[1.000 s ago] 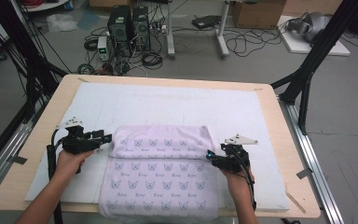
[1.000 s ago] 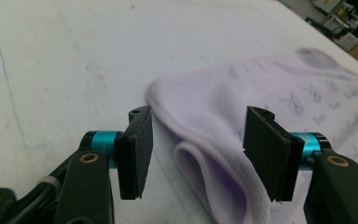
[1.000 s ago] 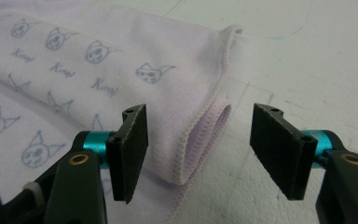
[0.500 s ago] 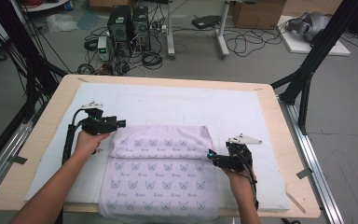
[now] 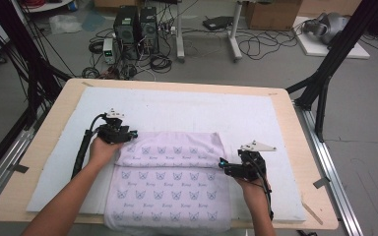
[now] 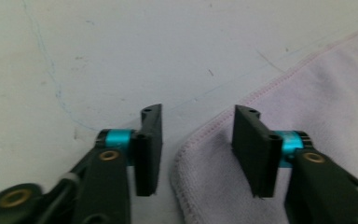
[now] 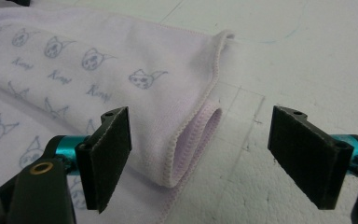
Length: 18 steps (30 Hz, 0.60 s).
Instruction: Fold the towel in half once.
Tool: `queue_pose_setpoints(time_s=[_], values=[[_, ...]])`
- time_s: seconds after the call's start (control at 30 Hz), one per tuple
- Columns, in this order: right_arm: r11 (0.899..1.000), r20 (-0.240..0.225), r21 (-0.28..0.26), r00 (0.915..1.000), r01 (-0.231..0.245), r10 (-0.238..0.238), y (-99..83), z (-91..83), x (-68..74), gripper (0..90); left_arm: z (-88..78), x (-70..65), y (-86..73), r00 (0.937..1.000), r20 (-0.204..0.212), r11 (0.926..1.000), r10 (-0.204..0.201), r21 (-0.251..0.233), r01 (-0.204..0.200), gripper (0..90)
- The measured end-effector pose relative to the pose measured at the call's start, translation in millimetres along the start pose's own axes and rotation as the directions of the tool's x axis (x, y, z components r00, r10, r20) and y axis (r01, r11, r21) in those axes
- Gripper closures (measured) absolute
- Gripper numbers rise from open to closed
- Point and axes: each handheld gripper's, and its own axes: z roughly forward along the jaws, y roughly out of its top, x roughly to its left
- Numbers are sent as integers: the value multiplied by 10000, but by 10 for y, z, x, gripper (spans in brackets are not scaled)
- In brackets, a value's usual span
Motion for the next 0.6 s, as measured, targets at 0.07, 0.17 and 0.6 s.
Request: queue_pose_setpoints(time_s=[0.07,0.17,0.6], values=[[10000,8,14,10000,-81,81,0,1,-3,211,-22,-2,1,9996,231,9999,162,53,-164,840],[9998,34,-94,9999,-160,160,30,19,-35,229,-61,-17,11,9991,412,9996,117,-270,-106,863],[9950,-110,989,9999,-115,127,631,630,-90,432,-285,38,78,9870,1374,9859,-829,-1330,1013,863]])
